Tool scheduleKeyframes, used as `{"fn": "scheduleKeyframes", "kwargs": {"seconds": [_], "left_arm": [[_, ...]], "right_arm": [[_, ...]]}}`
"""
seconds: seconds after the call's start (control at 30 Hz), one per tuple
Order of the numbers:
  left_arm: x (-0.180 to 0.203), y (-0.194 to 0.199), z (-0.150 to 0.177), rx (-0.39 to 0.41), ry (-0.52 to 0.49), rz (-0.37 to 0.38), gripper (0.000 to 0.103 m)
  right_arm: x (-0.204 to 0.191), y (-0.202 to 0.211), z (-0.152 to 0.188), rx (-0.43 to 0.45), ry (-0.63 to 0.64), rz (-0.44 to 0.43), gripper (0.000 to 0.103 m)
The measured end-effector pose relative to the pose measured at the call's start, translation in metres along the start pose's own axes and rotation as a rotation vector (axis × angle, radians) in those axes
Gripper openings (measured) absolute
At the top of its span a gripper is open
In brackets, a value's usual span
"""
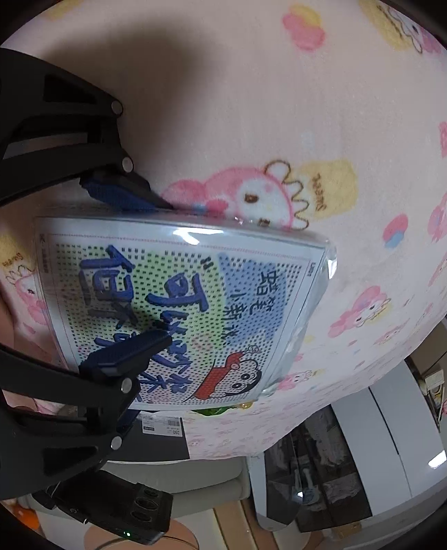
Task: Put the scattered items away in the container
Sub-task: 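Lift the drawing pack and carry it over the open dark box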
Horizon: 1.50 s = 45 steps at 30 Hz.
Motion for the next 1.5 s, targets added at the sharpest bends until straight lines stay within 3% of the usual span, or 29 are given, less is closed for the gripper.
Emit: {"fn": "scheduleKeyframes", "kwargs": {"seconds": [0.2, 0.4, 0.93, 1.5], "left_arm": [[0.017, 0.019, 0.002, 0.015, -0.035, 0.007, 0.061], [0.047, 0.045, 0.002, 0.045, -0.064, 0.047, 0.061], [0.18, 0.118, 0.023, 0.148, -0.26, 0.126, 0.059], [0.33, 0.103, 0.074, 0.12, -0.481, 0.207, 0.059]], "right_arm": [[0.002, 0.019, -0.001, 0.026, -0.03, -0.017, 0.051], [0.002, 0.058, -0.011, 0.087, -0.041, -0.023, 0.05], [0.018, 0.2, -0.021, 0.297, -0.067, 0.002, 0.05], [0.1, 0.318, 0.01, 0.468, -0.164, 0.093, 0.051]]}}
Point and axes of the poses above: each gripper's, at about its wrist camera, not at the fingertips, and y roughly against the way its jaws point, x to its right, z to its underside, the point moved 10 cm from there along -y, roughly the way its jaws point, and after that the axes turned 2 degrees about y, right-handed, at the moved point
